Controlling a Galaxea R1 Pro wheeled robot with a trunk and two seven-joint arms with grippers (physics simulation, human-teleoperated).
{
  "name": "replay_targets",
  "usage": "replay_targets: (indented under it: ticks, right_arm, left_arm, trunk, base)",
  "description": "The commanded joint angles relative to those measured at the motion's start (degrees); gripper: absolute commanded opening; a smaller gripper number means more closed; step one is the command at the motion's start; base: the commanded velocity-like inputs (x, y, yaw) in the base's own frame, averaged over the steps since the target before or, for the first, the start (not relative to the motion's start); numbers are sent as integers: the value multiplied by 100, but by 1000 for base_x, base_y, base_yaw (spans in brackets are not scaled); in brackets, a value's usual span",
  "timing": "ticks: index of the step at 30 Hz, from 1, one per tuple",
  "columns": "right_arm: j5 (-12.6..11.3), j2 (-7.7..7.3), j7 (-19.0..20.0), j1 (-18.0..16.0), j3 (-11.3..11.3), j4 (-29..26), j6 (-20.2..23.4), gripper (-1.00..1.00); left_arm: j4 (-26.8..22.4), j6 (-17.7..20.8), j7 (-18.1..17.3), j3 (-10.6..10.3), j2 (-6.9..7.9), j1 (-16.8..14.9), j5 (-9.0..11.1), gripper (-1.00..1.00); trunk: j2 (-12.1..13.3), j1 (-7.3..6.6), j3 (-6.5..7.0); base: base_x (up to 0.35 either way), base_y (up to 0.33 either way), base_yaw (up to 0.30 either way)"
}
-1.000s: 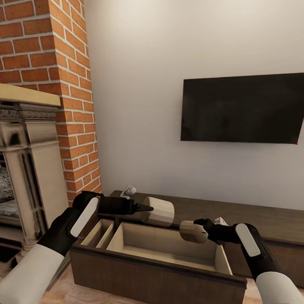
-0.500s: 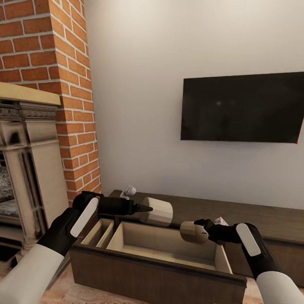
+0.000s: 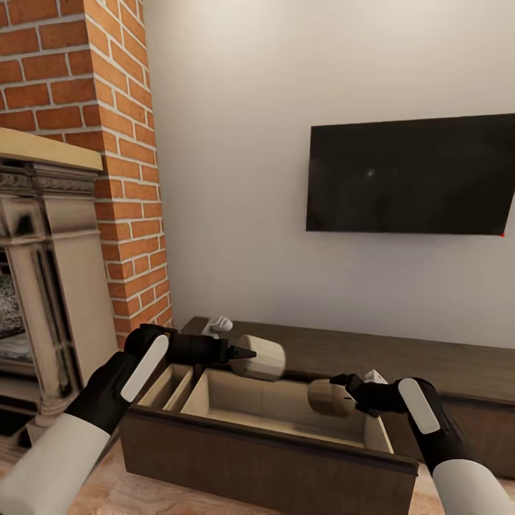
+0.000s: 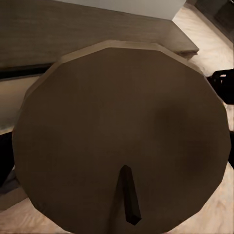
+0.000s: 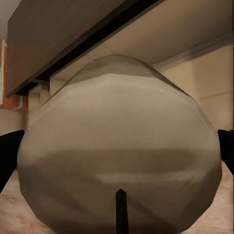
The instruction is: Place each of the two pumpkins and all three candles from the living room inside a cabinet in the living room (use any cabinet), then make sure every cabinet is closed, and position the cauldron so it is next to a table in the living room.
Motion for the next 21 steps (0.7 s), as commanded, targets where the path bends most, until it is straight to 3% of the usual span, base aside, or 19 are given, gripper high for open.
replay_targets:
  ticks: [1,6,13,17,21]
  right_arm:
    - [-74,3,-62,-4,-5,-7,17,-100]
    - [-72,20,-73,-4,26,-19,10,-100]
    - [-69,29,-73,-4,127,-68,-2,-100]
    - [-64,29,-73,-4,242,-89,-9,-100]
    - [-62,29,-73,-4,268,-94,-11,-100]
  left_arm:
    - [-3,10,33,-5,-1,-6,-18,-100]
    - [-3,10,435,-6,-14,-8,-17,-100]
    - [-3,10,1256,2,-18,-6,-17,-100]
    - [-10,10,1822,12,-18,-6,-5,-100]
    - [-17,10,2039,23,-18,-6,5,-100]
  trunk:
    - [-45,21,-25]
    - [-245,131,-115]
    - [-526,285,-241]
    - [-526,285,-241]
    - [-526,285,-241]
  base:
    - [0,0,0]
    - [0,0,0]
    - [0,0,0]
    - [0,0,0]
    - [0,0,0]
